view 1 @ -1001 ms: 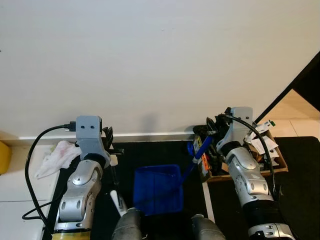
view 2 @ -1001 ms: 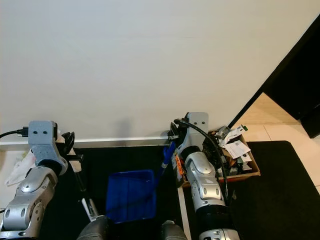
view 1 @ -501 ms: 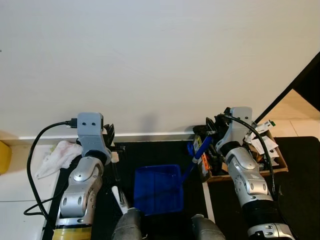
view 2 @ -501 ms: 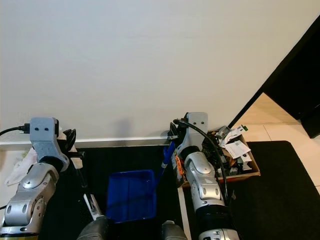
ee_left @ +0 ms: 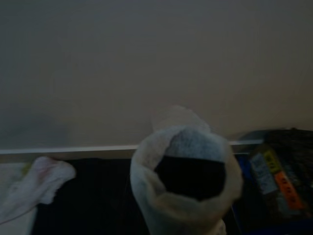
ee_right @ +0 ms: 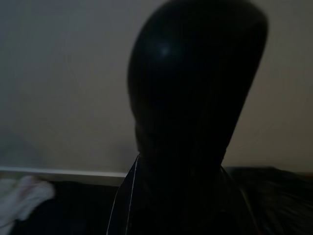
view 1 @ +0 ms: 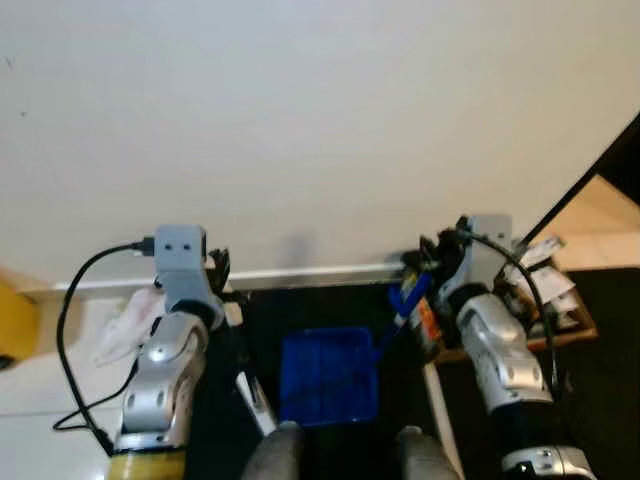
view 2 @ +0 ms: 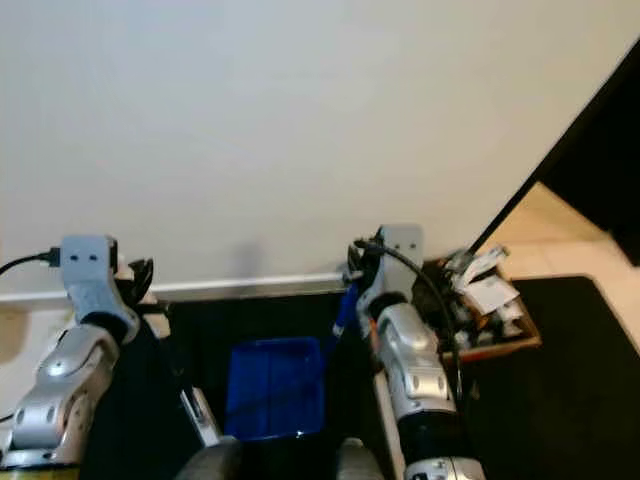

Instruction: Sweep floor

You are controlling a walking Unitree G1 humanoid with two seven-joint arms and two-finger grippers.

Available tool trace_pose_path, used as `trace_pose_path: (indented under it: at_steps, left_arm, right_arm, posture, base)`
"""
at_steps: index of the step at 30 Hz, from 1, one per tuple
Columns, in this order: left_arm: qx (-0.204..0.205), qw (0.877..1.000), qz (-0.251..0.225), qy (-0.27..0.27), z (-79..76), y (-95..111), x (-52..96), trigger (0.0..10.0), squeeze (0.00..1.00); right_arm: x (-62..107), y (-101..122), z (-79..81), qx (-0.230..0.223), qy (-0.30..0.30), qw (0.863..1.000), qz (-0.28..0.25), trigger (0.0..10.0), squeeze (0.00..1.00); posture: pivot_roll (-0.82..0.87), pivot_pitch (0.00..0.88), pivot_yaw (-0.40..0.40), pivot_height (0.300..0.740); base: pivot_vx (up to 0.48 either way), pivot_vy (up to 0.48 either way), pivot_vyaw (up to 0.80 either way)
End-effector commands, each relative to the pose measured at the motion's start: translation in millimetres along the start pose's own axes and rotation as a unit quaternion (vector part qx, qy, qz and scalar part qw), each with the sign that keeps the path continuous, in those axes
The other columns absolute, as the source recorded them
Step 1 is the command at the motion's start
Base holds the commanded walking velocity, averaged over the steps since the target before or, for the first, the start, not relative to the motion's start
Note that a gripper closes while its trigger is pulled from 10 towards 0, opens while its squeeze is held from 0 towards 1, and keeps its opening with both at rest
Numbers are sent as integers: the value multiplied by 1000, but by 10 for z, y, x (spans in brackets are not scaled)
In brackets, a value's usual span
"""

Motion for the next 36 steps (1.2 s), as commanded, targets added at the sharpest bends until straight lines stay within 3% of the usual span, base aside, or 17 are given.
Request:
trace_pose_path:
  at_steps: [1,7,36]
  left_arm:
    - [3,1000,5,-1,1,-32,13,10000,0]
    - [2,1000,5,-4,-6,-33,13,10000,0]
    - [-4,1000,6,-9,-23,-30,1,10000,0]
  right_arm:
    - [12,-5,-15,-6,-1,1000,-1,10000,0]
    - [15,-9,-15,-7,-2,1000,-1,10000,0]
    - [21,-23,-13,-8,-3,1000,0,10000,0]
  posture:
    - [177,140,-21,740]
    - [176,142,-19,740]
    - [177,146,-16,740]
  base:
    - [0,398,0]
    - [0,303,0]
    - [26,-35,0]
Point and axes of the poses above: a point about 5 cm out from each wrist's last joint towards the gripper, its own x axis pointing back from the gripper into the wrist, its own y axis along the axis of the wrist's last joint, z = x × y, the point moved 3 cm from there along -x, pointing out of the wrist towards the gripper, and after that the axes turned 6 degrees about x, right-handed, at the moved point
